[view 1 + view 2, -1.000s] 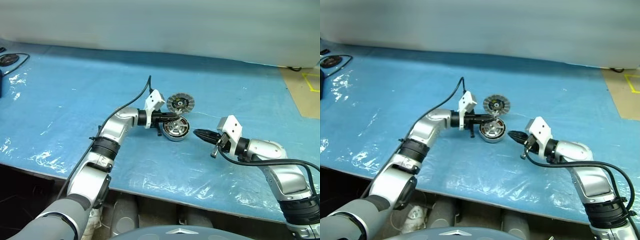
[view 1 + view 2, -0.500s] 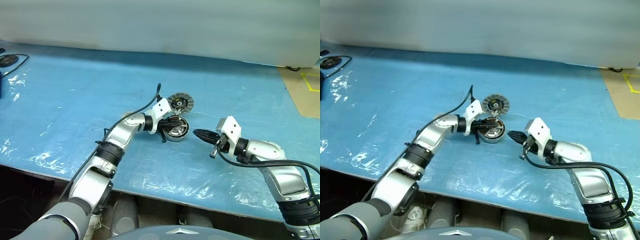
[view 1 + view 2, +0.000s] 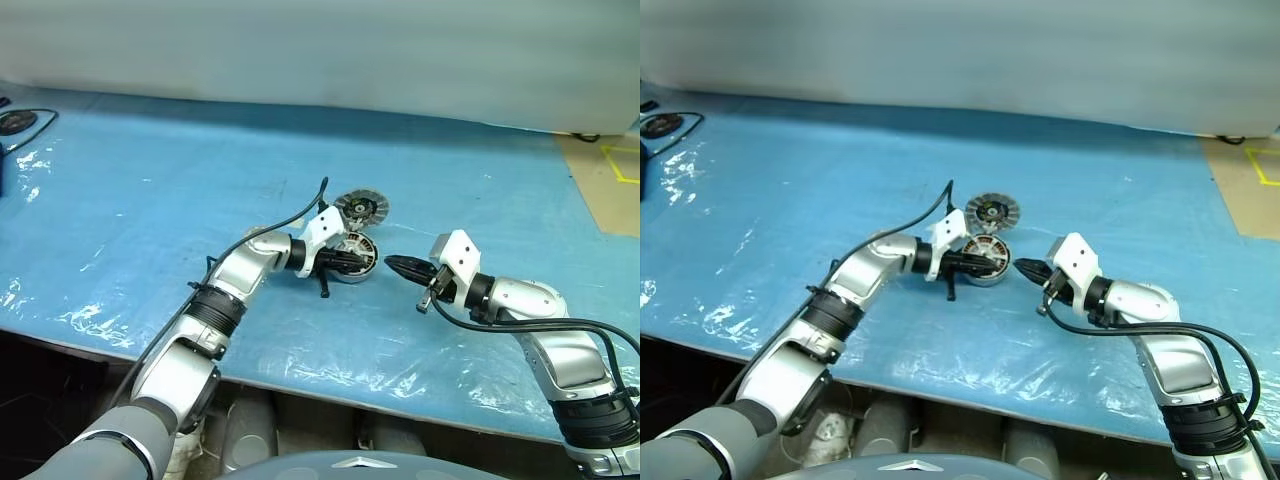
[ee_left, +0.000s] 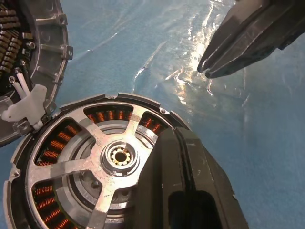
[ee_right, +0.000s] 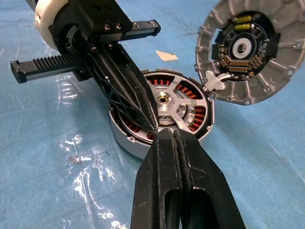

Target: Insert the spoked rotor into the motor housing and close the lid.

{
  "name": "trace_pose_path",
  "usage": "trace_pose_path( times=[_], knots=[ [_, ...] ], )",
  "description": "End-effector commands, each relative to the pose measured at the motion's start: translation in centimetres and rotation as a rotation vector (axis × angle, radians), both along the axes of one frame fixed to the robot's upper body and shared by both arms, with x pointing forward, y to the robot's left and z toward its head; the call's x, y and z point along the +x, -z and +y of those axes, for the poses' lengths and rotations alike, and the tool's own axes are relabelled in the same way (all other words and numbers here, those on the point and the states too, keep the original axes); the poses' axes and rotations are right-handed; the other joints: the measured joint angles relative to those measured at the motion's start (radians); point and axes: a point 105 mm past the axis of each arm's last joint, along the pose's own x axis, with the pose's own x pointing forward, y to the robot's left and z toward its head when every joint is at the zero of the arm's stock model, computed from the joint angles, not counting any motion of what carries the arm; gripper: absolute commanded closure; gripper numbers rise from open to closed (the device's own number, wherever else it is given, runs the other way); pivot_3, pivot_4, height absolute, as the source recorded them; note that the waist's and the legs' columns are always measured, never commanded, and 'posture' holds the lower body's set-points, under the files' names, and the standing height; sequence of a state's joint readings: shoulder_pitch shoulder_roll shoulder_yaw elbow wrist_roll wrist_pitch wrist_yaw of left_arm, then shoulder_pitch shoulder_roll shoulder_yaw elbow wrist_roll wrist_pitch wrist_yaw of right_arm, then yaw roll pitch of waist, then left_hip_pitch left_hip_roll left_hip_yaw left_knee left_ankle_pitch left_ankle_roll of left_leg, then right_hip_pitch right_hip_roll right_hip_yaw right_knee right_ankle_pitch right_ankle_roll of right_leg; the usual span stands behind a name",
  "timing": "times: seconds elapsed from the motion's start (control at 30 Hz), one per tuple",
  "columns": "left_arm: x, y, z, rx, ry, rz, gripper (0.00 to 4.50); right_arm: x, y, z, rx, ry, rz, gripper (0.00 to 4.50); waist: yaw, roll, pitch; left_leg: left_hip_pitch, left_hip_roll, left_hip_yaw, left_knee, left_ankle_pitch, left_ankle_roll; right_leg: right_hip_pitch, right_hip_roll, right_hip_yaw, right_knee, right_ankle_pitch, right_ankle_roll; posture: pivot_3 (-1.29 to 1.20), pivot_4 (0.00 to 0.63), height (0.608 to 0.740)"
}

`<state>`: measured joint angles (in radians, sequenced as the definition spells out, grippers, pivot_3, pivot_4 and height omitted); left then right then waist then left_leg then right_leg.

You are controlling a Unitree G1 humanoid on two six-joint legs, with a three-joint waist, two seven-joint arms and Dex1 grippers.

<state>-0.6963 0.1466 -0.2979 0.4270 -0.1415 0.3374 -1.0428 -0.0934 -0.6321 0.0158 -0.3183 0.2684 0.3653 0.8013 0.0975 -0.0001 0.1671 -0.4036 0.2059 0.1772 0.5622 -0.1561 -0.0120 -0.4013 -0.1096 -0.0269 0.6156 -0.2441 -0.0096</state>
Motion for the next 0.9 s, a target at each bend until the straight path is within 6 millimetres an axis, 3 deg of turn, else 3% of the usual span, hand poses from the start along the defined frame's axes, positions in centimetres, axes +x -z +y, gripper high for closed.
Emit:
trace_pose_path(
  times=[0.03, 0.27, 0.47, 0.57, 0.67, 0.8, 0.9],
  knots=[
    [0.5, -2.8, 0.4, -0.175, -0.031, 0.005, 4.46, 0.0, -0.5, 0.3, 0.004, -0.015, -0.033, 4.5, 0.0, 0.0, 0.0, -0.001, 0.0, 0.0, 0.0, 0.0, 0.0, -0.001, 0.0, 0.0, 0.0, 0.0, 0.0, 0.0, 0.15, 0.74],
    [1.1, -9.0, 3.3, -0.468, -0.048, -0.04, 4.46, 0.2, -0.6, 0.4, 0.005, -0.018, -0.041, 4.5, -0.001, 0.0, 0.0, -0.002, 0.0, 0.0, -0.001, 0.001, 0.001, -0.002, 0.001, 0.0, -0.002, 0.0, 0.0, 0.0, 0.15, 0.74],
    [4.0, -14.7, 6.9, -0.636, -0.163, -0.122, 4.46, 0.3, -0.6, 0.7, 0.006, -0.028, -0.04, 4.5, -0.001, 0.0, 0.0, -0.003, 0.0, 0.0, 0.0, 0.0, 0.001, -0.002, 0.001, 0.0, -0.002, 0.0, 0.0, 0.0, 0.15, 0.74],
    [7.6, -14.1, 8.0, -0.536, -0.359, -0.216, 4.46, 0.3, -0.8, 0.8, 0.007, -0.032, -0.043, 4.5, 0.002, 0.0, 0.0, -0.002, -0.001, 0.0, 0.0, 0.0, 0.001, -0.002, 0.001, 0.0, -0.002, 0.0, 0.0, 0.0, 0.15, 0.74],
    [9.5, -12.7, 7.8, -0.431, -0.436, -0.264, 4.46, 0.3, -0.9, 0.9, 0.009, -0.037, -0.046, 4.5, 0.002, 0.0, 0.0, -0.002, -0.002, 0.0, 0.0, 0.001, 0.001, 0.0, 0.001, 0.0, -0.006, 0.003, 0.004, 0.0, 0.15, 0.74],
    [10.0, -10.6, 5.7, -0.351, -0.401, -0.228, 4.46, -0.1, -1.1, 1.3, 0.012, -0.05, -0.049, 4.5, 0.002, -0.001, 0.001, -0.007, -0.003, -0.002, 0.0, 0.003, 0.001, -0.002, 0.001, -0.001, -0.008, 0.007, 0.011, 0.0, 0.15, 0.74],
    [9.8, -10.1, 4.1, -0.338, -0.358, -0.189, 4.46, -0.3, -1.2, 1.6, 0.015, -0.052, -0.05, 4.5, 0.006, -0.001, 0.001, -0.01, -0.003, -0.002, 0.0, 0.003, 0.001, -0.004, 0.001, -0.002, -0.008, 0.007, 0.011, 0.0, 0.15, 0.74]
  ],
)
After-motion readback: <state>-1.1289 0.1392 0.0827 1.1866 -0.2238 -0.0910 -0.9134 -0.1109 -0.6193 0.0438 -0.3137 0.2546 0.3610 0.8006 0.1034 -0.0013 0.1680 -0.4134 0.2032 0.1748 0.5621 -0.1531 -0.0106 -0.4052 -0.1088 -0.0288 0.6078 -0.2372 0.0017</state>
